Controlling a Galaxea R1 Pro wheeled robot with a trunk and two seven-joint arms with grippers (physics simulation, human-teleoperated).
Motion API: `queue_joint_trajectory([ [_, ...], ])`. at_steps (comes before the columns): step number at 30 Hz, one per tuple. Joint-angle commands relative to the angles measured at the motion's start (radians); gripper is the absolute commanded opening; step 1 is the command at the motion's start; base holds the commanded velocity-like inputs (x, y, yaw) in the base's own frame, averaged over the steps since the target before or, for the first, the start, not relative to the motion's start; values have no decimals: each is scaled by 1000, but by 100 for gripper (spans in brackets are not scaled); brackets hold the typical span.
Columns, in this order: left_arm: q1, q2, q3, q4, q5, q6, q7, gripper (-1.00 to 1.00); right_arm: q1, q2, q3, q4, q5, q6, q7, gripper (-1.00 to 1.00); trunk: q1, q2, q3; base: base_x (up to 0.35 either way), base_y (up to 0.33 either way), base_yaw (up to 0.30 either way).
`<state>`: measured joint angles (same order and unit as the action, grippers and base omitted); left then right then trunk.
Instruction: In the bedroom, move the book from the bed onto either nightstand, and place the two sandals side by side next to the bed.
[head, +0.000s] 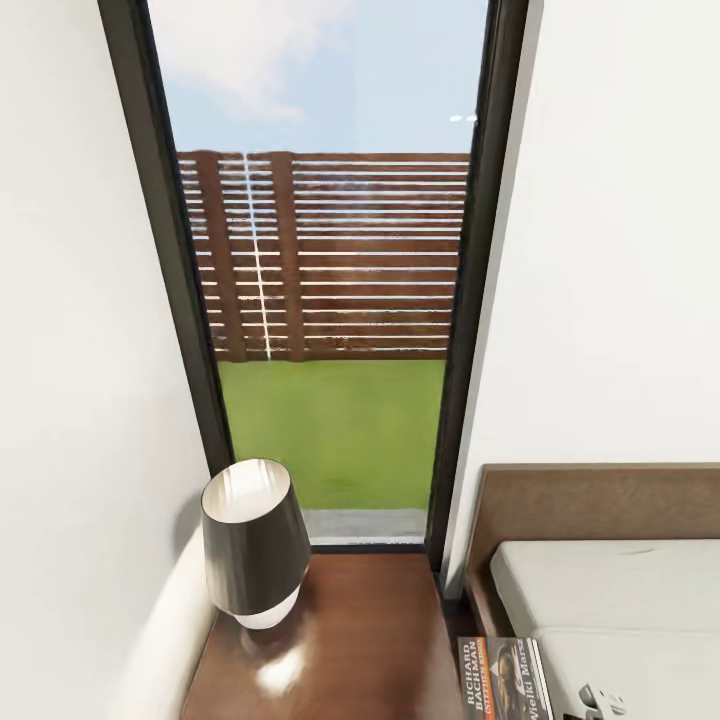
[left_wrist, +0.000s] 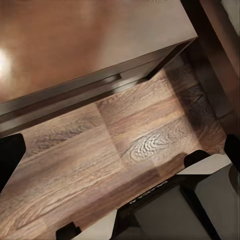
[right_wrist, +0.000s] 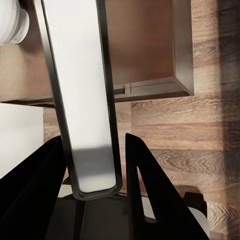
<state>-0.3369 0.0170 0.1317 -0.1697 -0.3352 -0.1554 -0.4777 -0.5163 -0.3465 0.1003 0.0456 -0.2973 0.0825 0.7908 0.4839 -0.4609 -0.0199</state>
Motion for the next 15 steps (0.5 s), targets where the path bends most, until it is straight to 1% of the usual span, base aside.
queue_joint_trajectory([
  [1,-1,1,9,-1,-10,-5,-12,100,-2,0,6,2,-11,6,5,-100,1,-2,-2,0,0,0],
  [3,-1,2,11,-5,-9,-5,-61,100,-2,0,6,2,-12,6,5,-100,1,-2,-2,0,0,0],
  [4,-2,3,12,-15,-9,-5,-104,100,-2,0,6,2,-12,6,5,-100,1,-2,-2,0,0,0],
  [5,-2,7,12,-48,-9,-1,-188,100,-2,0,6,2,-12,6,5,-100,1,-2,-2,0,0,0],
  [6,-2,10,12,-63,-9,2,-221,100,-2,0,6,2,-12,6,5,-100,1,-2,-2,0,0,0],
  [7,-2,19,12,-113,-8,24,-321,100,-2,0,6,2,-12,6,5,-100,1,-2,-2,0,0,0],
  [8,-2,22,12,-131,-8,38,-353,100,-2,0,7,2,-12,6,5,-100,1,-2,-2,0,0,0],
  [9,-2,29,13,-169,-7,76,-415,100,-2,0,7,2,-12,6,5,-100,1,-2,-2,0,0,0],
  [10,-2,35,17,-239,-2,155,-495,100,-2,0,7,2,-12,6,5,-100,1,-2,-2,0,0,0],
  [11,-2,36,19,-266,0,183,-519,100,-2,0,7,2,-12,6,5,-100,1,-2,-2,0,0,0],
  [12,-2,38,22,-327,9,238,-563,100,-2,0,6,2,-12,6,5,-100,1,-2,-2,0,0,0],
  [13,-2,38,25,-391,21,289,-602,100,-2,0,6,2,-12,6,5,-100,1,-2,-2,0,0,0],
  [15,-2,40,31,-509,58,383,-665,100,-2,0,6,2,-13,6,5,-100,1,-2,-2,0,0,0],
])
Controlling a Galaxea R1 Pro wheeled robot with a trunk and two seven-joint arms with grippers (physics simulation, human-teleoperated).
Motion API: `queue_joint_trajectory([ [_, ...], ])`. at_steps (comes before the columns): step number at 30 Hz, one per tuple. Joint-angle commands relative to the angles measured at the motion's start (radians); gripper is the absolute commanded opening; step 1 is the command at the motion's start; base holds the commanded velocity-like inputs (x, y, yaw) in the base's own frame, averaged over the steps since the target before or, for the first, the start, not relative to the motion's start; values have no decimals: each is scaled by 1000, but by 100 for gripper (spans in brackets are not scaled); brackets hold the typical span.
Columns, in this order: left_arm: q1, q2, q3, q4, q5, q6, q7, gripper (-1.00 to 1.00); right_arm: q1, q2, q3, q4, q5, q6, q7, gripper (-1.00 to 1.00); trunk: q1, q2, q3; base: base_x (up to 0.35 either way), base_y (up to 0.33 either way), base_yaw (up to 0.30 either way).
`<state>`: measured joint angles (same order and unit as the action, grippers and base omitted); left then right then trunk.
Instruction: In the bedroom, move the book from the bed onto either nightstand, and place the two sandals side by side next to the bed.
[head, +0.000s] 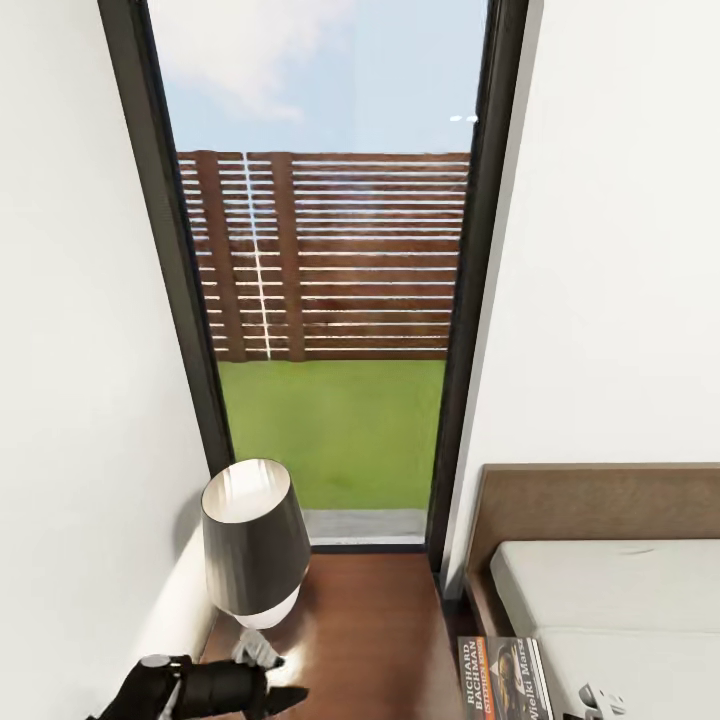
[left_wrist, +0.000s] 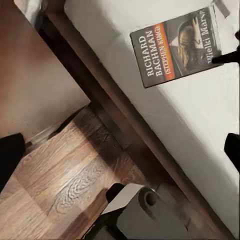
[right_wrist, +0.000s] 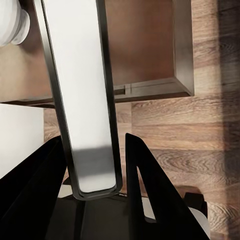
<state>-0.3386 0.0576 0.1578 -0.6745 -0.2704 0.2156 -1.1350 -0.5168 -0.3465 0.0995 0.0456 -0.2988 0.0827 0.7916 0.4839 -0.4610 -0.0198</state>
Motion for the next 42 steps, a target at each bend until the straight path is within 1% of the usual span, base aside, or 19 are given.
queue_joint_trajectory([
  [1,0,0,7,-54,16,57,-30,100,-2,0,7,2,-11,6,5,-100,1,-2,-2,0,0,0],
  [2,-1,0,8,-77,28,79,-38,100,-2,0,7,2,-11,6,5,-100,1,-2,-2,0,0,0],
  [3,-1,5,16,-136,68,137,-54,100,-1,0,7,2,-11,6,6,-100,1,-2,-2,0,0,0],
  [4,-2,13,28,-164,99,164,-61,100,-1,0,7,2,-11,6,6,-100,1,-2,-2,0,0,0],
  [6,-1,41,81,-187,181,188,-65,100,-2,0,7,1,-11,6,7,-100,1,-2,-2,0,0,0],
  [8,0,55,140,-145,257,170,-62,100,-1,-3,6,1,-12,7,11,-100,1,-2,-2,0,0,0],
  [9,1,56,147,-128,265,158,-62,100,-2,-3,6,1,-12,7,12,-100,1,-2,-2,0,0,0],
  [11,1,58,161,-58,283,92,-60,100,-1,-6,6,1,-12,8,13,-100,1,-2,-2,0,0,0],
  [12,1,59,165,-23,288,47,-57,100,-2,-7,6,1,-12,8,14,-100,1,-2,-2,0,0,0],
  [15,1,59,168,2,292,9,-56,100,-2,-8,6,0,-13,8,16,-100,1,-2,-2,0,0,0],
  [17,1,57,169,10,293,-2,-56,100,-2,-9,6,-5,-13,8,18,-100,1,-2,-2,0,0,0],
  [21,1,40,170,14,293,-10,-54,100,-2,-10,2,-17,-12,21,22,-100,1,-2,-2,0,0,0],
  [24,1,32,170,15,293,-11,-53,100,-2,-25,-5,-44,-13,44,24,-100,1,-2,-2,0,0,0],
  [26,1,31,170,15,293,-11,-48,100,-2,-43,-8,-109,-14,94,24,-100,1,-2,-2,0,0,0],
  [29,1,30,170,16,293,-12,-35,100,-2,-74,-13,-217,-22,213,24,-100,1,-2,-2,0,0,0],
  [31,1,30,170,16,293,-12,-30,100,-2,-102,-23,-295,-50,306,24,-100,1,-2,-2,0,0,0],
  [32,1,30,170,16,293,-12,-28,100,-2,-122,-31,-338,-82,350,24,-100,1,-2,-2,0,0,0],
  [36,1,30,170,16,293,-12,-27,100,-2,-141,-39,-391,-134,389,24,-100,1,-2,-2,0,0,0],
  [42,1,30,170,16,293,-12,-26,100,-2,-142,-34,-470,-149,414,24,-100,1,-2,-2,0,0,0],
])
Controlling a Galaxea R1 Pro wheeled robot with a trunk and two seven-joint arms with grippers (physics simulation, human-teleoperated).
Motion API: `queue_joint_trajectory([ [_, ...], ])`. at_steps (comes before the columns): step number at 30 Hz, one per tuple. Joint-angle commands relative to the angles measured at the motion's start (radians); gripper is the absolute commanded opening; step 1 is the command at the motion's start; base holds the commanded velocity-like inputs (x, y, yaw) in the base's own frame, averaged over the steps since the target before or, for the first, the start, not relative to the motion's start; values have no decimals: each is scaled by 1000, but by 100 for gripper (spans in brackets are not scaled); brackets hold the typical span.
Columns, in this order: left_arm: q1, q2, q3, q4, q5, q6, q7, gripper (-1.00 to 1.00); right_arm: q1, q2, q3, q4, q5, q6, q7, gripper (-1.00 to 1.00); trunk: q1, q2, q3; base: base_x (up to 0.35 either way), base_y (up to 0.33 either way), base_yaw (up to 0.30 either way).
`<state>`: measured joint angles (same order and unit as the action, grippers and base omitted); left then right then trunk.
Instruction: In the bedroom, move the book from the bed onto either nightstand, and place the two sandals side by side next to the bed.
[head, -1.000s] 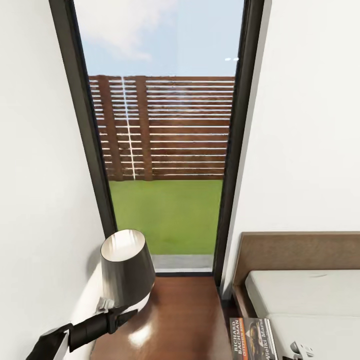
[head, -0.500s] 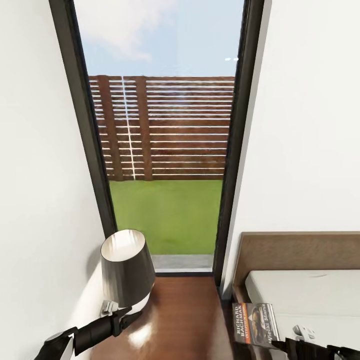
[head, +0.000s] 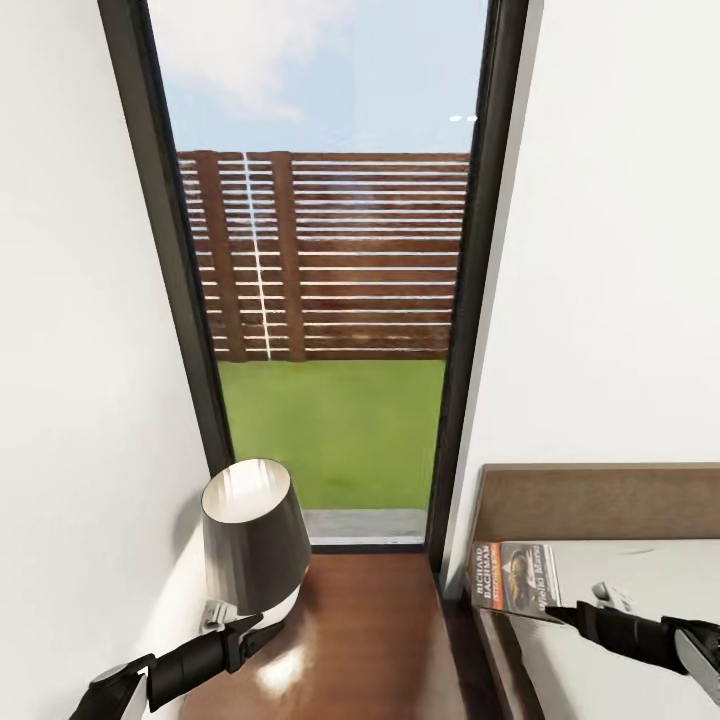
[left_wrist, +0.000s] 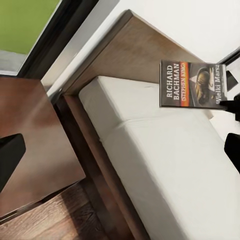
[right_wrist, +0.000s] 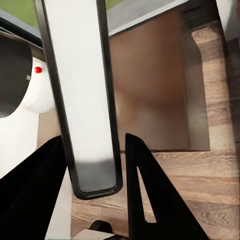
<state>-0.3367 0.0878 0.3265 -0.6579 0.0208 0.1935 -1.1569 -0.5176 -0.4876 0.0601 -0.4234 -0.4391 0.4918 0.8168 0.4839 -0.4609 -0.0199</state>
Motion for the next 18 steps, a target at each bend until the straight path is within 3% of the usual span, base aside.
queue_joint_trajectory([
  [1,-1,0,2,0,2,10,-4,100,-1,1,7,-6,-9,11,-2,-100,1,-2,-2,0,0,0],
  [3,-1,0,2,0,2,10,-4,100,-1,24,10,-12,-10,17,-2,-100,1,-2,-2,0,0,0],
  [8,-1,0,2,0,2,10,-4,100,-1,139,14,-16,-9,29,-4,-100,1,-2,-2,0,0,0],
  [10,-1,0,2,0,2,10,-4,100,-1,256,14,-11,-4,31,-8,-100,1,-2,-2,0,0,0],
  [13,-1,0,2,0,2,10,-4,100,-1,364,13,-9,-2,32,-9,-100,1,-2,-2,0,0,0],
  [16,-1,0,2,0,2,10,-4,100,-3,393,13,-13,-7,53,-10,-100,1,-2,-2,0,0,0],
  [18,-1,0,2,0,2,10,-4,100,-5,409,13,-16,-8,111,-10,-100,1,-2,-2,0,0,0],
])
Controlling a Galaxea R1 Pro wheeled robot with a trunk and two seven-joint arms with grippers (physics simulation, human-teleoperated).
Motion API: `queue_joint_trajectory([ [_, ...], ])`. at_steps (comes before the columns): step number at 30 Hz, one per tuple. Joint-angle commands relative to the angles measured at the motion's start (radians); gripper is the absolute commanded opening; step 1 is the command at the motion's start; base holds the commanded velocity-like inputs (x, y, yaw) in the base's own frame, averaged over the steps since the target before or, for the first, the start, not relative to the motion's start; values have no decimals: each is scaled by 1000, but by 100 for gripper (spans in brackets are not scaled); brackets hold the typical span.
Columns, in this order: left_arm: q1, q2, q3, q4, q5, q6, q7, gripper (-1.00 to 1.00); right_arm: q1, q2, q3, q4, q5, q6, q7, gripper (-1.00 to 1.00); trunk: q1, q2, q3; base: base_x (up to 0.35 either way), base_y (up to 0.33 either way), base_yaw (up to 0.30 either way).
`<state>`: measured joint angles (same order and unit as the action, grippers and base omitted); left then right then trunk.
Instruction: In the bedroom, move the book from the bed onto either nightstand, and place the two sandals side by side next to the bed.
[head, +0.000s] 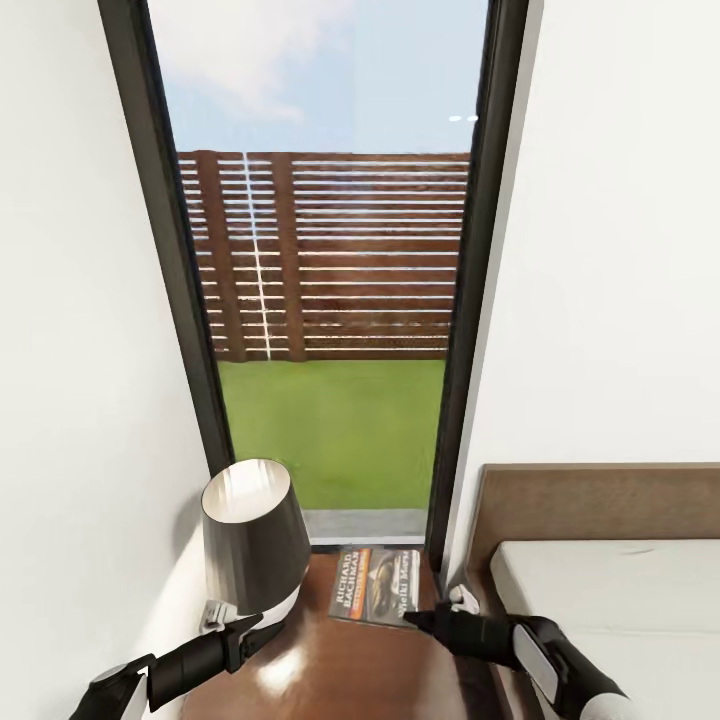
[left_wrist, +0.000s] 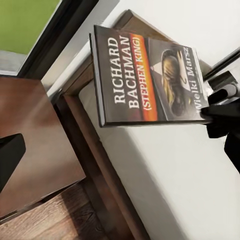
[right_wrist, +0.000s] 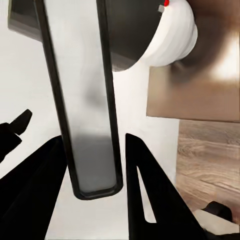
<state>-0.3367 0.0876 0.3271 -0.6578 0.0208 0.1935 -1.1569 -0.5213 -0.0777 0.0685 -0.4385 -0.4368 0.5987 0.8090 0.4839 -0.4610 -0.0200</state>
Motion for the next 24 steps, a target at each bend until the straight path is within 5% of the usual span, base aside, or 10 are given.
queue_joint_trajectory([
  [1,-1,0,2,0,2,11,-4,100,-2,8,4,-2,-11,43,-2,-100,1,-2,-2,0,0,0],
  [4,-1,0,2,0,3,11,-4,100,-4,29,2,-7,-12,179,0,-100,1,-2,-2,0,0,0],
  [6,-1,0,3,0,4,11,-4,100,-5,31,0,-7,-13,203,1,-100,1,-2,-2,0,0,0],
  [17,-1,-1,1,0,4,11,-3,100,-8,32,-55,-8,-79,217,-1,-100,1,-2,-2,0,0,0],
  [24,-1,-14,3,0,4,11,-3,100,-8,32,-112,-8,-85,204,-6,-100,1,-2,-2,0,0,0],
])
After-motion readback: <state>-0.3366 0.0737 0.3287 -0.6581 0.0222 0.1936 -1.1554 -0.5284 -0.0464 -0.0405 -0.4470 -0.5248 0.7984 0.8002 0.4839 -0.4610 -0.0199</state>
